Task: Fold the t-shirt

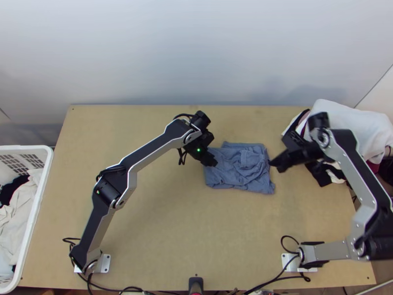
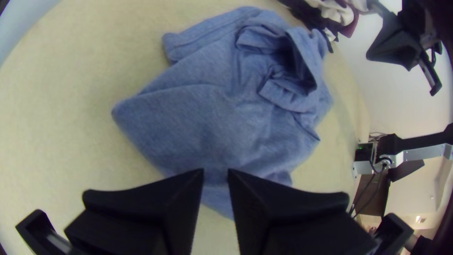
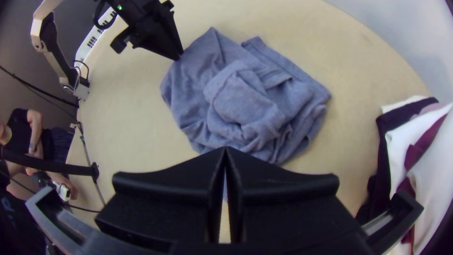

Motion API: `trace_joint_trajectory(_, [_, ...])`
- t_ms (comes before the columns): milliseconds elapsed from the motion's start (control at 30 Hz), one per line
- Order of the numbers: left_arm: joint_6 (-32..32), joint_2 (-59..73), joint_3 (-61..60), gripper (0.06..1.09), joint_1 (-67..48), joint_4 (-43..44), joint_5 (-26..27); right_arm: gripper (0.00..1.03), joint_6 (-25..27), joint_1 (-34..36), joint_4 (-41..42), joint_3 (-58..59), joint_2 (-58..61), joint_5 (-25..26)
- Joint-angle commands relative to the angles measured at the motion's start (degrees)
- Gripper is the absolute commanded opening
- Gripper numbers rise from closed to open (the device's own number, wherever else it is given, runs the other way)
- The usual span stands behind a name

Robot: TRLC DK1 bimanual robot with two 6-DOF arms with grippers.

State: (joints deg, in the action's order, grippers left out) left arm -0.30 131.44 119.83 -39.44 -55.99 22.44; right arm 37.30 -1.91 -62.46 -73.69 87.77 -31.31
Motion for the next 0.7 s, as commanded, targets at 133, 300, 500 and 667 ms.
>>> trace_joint_trajectory(133, [-0.41,1.72,-0.65,0.1,0.77,2.99,-3.01,0.03,-6.01,-13.56,5.06,-11.3,13.22,-0.07])
trace_joint_trajectory(300, [-0.41,2.86,-0.74,0.1,-0.02,2.99,-3.63,0.03,-7.06,-17.51,6.73,-10.51,18.58,-0.15])
trace_joint_trajectory(500, [-0.41,3.3,-0.74,0.1,-0.81,3.16,-3.72,0.03,-7.77,-17.34,9.63,-9.98,22.45,1.43])
trace_joint_trajectory(667, [-0.41,4.27,0.05,0.1,-1.78,3.25,-5.12,0.03,-10.14,-17.25,11.22,-8.49,26.05,8.63])
